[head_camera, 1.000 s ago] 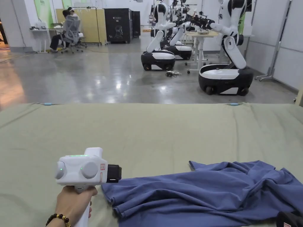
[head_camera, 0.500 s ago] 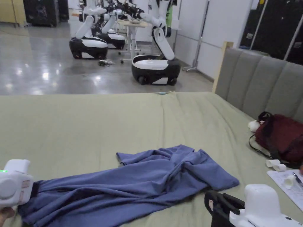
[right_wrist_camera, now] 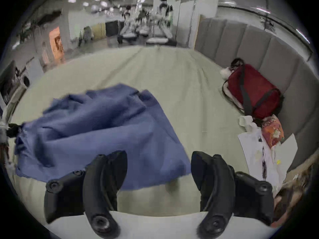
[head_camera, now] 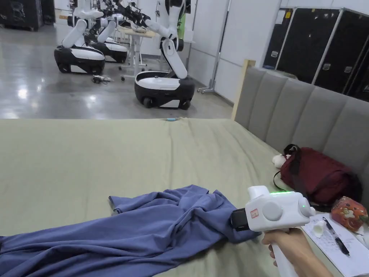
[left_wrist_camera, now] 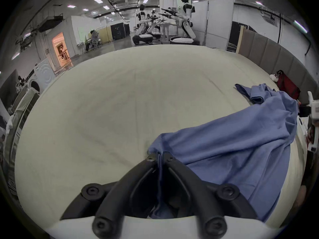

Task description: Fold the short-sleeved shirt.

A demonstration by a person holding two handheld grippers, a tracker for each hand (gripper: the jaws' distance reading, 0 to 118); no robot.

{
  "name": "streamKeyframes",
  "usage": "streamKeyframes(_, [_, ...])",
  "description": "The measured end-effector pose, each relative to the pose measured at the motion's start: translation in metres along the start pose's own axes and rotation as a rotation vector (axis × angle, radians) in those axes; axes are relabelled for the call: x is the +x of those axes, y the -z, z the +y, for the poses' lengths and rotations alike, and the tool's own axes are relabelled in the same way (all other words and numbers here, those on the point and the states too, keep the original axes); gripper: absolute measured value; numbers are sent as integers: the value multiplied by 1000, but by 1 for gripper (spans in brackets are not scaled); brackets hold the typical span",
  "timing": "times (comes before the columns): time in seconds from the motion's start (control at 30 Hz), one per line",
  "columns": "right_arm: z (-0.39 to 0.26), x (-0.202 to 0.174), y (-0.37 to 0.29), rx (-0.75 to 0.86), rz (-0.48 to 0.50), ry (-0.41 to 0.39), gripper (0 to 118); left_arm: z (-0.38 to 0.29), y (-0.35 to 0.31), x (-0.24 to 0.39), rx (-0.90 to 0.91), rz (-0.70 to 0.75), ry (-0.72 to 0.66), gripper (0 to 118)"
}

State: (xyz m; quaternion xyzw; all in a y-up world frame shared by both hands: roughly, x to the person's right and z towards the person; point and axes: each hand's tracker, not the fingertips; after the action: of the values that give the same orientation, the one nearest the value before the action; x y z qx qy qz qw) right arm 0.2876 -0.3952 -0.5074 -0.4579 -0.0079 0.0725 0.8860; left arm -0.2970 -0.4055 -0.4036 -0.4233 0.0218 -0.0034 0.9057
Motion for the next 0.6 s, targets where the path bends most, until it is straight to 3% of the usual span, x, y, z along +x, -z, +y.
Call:
streamKeyframes(0.07, [4, 4, 18, -29, 4, -1, 84, 0, 1, 2, -1, 0, 7, 0])
streamKeyframes(0.13, [4, 5, 36, -105, 75, 9, 83, 0, 6, 1, -5, 1, 11, 0])
streamKeyframes(0.23, [5, -1, 27, -88, 60, -7, 72, 0, 7, 3, -2, 6, 9, 0])
streamKeyframes(0.27, [5, -3, 21, -78, 70, -32, 51, 1, 9, 1, 3, 7, 5, 0])
streamKeyframes(0.3, [5, -9, 13, -47, 64, -89, 18, 2, 10, 1, 4, 9, 2, 0])
streamKeyframes(0.33, [0, -15, 6, -17, 19, -141, 8, 2, 9, 2, 5, 11, 1, 0])
streamKeyframes(0.47, [-9, -34, -2, 9, -55, -209, 7, 6, 3, -1, 38, -8, -42, 0])
streamKeyframes(0.6, [-2, -37, -43, 210, 38, -102, 7, 20, -36, -11, 222, -39, -129, 0])
